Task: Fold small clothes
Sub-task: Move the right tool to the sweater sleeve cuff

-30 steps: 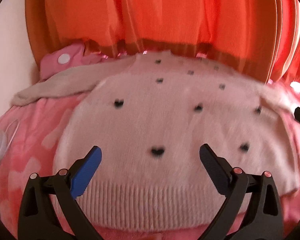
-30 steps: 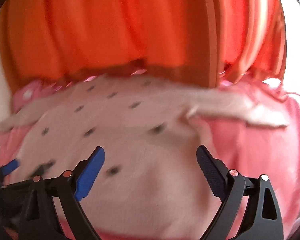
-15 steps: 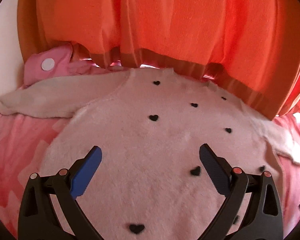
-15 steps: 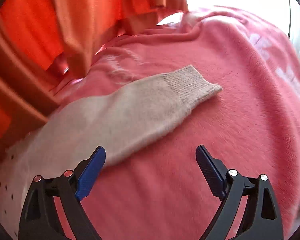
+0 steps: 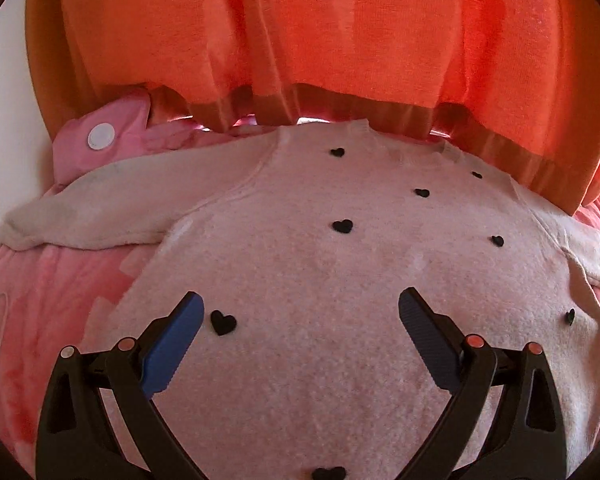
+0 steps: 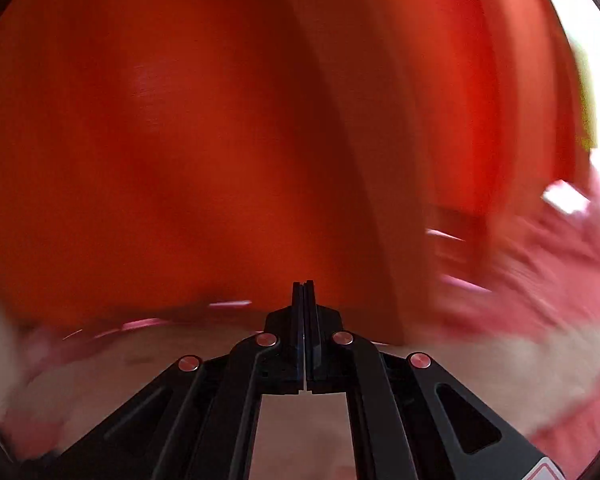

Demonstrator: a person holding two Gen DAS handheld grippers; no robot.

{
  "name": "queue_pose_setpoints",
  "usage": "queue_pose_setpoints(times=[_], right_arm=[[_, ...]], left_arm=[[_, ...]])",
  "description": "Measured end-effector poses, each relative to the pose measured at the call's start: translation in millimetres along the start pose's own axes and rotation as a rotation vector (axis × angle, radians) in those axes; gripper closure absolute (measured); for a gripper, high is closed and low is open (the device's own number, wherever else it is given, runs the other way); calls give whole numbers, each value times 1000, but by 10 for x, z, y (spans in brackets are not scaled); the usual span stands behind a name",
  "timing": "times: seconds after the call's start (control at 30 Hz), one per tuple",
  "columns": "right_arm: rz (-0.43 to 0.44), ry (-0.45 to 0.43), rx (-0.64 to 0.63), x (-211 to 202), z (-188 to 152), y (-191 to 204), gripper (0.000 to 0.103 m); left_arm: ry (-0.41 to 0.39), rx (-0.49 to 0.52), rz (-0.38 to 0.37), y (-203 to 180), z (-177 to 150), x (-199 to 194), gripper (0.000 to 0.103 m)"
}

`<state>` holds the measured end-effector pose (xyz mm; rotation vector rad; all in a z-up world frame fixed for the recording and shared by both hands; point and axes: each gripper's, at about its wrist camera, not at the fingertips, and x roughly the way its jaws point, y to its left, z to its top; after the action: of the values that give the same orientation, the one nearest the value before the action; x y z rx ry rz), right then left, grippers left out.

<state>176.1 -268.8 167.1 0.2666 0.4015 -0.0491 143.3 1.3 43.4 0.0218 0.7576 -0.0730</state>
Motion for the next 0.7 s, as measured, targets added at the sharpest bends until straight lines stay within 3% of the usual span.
queue_pose_setpoints(times=[0.1, 0.2, 0.27, 0.47, 0.57, 0.7], right_arm=[[108, 77, 7, 223, -180, 585, 99], [43, 170, 65, 407, -598, 494, 78], [-54, 214, 125, 412, -798, 77, 75], [-538, 249, 460, -324, -1399, -2097, 50], [-606, 261, 623, -561, -1562, -2832, 47], [-538, 181, 788, -592, -1637, -3328, 42]], left_arm=[[5, -20, 6, 86, -4, 3, 7], [8, -18, 30, 144, -7, 20, 7], [6, -19, 38, 173, -5, 18, 7], [19, -46, 7, 199, 1, 6, 7], [27, -53, 0, 180, -11, 12, 7], [12, -67, 0, 161, -15, -9, 7]])
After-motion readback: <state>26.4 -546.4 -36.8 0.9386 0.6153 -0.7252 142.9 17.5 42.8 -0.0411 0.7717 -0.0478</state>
